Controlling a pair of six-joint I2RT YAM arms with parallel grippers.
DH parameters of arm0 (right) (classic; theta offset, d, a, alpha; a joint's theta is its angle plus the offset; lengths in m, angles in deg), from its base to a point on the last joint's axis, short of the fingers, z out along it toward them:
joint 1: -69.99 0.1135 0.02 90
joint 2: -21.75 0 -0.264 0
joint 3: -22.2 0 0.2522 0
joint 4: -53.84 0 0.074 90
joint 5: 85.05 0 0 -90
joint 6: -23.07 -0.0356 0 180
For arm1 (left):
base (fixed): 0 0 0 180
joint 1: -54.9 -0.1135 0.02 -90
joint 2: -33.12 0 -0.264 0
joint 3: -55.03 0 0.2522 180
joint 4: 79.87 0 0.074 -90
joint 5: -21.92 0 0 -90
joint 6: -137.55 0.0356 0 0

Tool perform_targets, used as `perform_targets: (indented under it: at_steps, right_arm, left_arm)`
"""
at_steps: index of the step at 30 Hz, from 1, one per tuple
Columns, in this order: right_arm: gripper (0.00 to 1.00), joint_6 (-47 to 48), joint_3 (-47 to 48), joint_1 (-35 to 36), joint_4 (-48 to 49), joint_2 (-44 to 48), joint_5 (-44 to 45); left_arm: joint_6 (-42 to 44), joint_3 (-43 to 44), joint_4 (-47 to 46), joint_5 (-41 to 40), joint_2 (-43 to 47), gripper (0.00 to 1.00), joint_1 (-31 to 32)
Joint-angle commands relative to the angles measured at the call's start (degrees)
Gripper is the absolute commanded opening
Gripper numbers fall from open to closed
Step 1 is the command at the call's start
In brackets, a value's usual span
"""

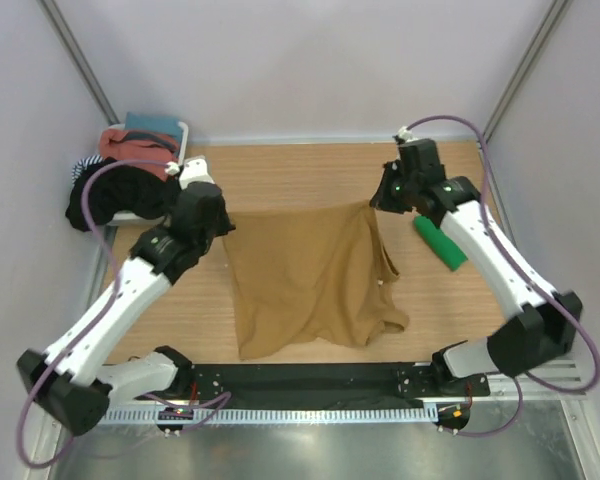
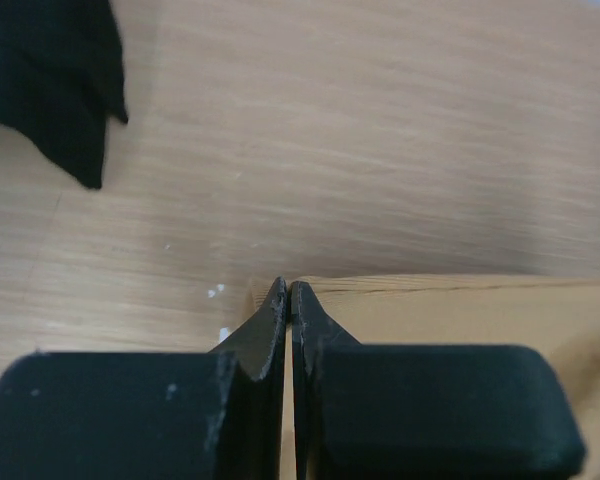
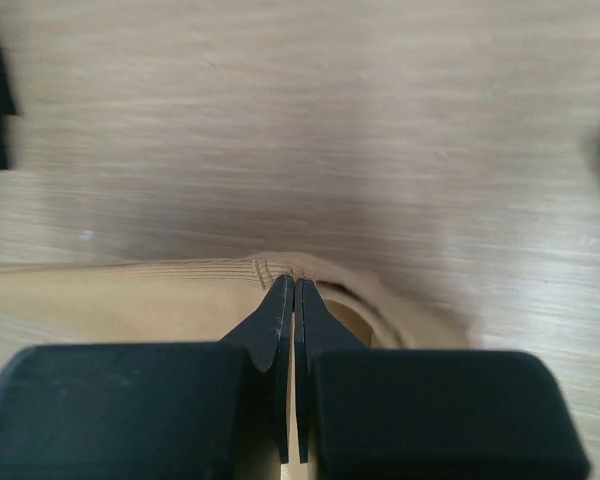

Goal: Fold and stack the tank tops
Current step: Flatten the tank top out

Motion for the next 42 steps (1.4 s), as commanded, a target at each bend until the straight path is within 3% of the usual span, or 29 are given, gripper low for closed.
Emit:
perform_targets:
  at_steps: [1, 5, 7, 10, 11, 12, 13, 14, 16, 20, 24, 29, 33, 36, 39, 42]
  right_arm:
    - [0.01, -1.5, -0.1, -0.5, 5.9, -4.1, 3.0]
    - [0.01, -1.4, 4.9, -1.6, 8.5, -12.8, 2.9]
    - [0.01, -1.2, 12.1, -2.7, 8.2, -20.1, 2.9]
    - [0.03, -2.0, 26.6, -4.6, 6.8, -33.1, 2.8]
    - [0.16, -2.7, 34.9, -4.9, 6.0, -36.3, 4.2]
    - [0.48, -3.4, 39.0, -5.5, 2.8, -39.2, 5.9]
    - [0.56, -3.8, 42.4, -5.7, 1.0, -44.1, 7.2]
    - [0.62, -4.1, 44.9, -6.2, -0.5, -45.3, 7.6]
    - [0.67, -3.5, 44.2, -6.4, -1.2, -42.8, 8.5]
    - [0.67, -2.8, 19.6, -6.4, 9.7, -28.4, 6.0]
    - [0.54, -3.2, 5.7, -6.4, 13.2, -18.8, 4.1]
    - [0.47, -3.8, -8.3, -6.4, 13.6, -10.1, 3.7]
    - [0.47, -4.0, -15.8, -6.4, 15.0, -5.2, 3.9]
    - [0.55, -3.7, -18.7, -6.5, 13.8, -4.8, 6.1]
    - [0.57, -5.1, -21.6, -6.4, 15.5, -5.8, 8.1]
    - [0.49, -7.0, -22.6, -6.5, 18.0, -8.1, 8.4]
  left_arm:
    - [-3.7, -2.4, -6.6, 1.8, -7.5, 0.0, -7.3]
    - [-3.3, 1.1, -10.0, -0.4, -16.5, 0.0, -11.2]
    - [-2.0, 5.8, -11.5, -0.2, -21.2, 0.0, -12.9]
    - [-0.6, 15.4, -13.1, 0.7, -35.4, 0.04, -15.2]
    - [-0.5, 18.5, -11.9, 0.7, -38.3, 0.15, -16.0]
    - [-0.5, 25.4, -9.9, 0.0, -41.0, 0.41, -16.2]
    - [-1.0, 29.0, -7.2, -1.4, -43.5, 0.79, -16.1]
    - [-1.8, 31.9, -2.1, -3.3, -45.0, 0.88, -15.9]
    - [-0.8, 33.2, -0.8, -5.3, -44.1, 0.96, -15.4]
    - [-0.2, 24.5, -5.0, -0.8, -34.2, 0.97, -15.0]
    - [-2.8, 12.4, -5.4, 4.6, -24.0, 0.93, -12.4]
    - [-6.0, -4.4, -7.6, 12.4, -11.0, 0.91, -10.4]
    - [-6.8, -13.0, -8.3, 16.9, -4.3, 0.88, -10.3]
    - [-8.2, -17.3, -9.7, 18.7, -1.5, 0.89, -10.3]
    - [-9.0, -19.9, -12.6, 18.5, -3.3, 0.9, -10.4]
    - [-9.5, -19.9, -16.7, 20.3, -8.4, 0.84, -11.3]
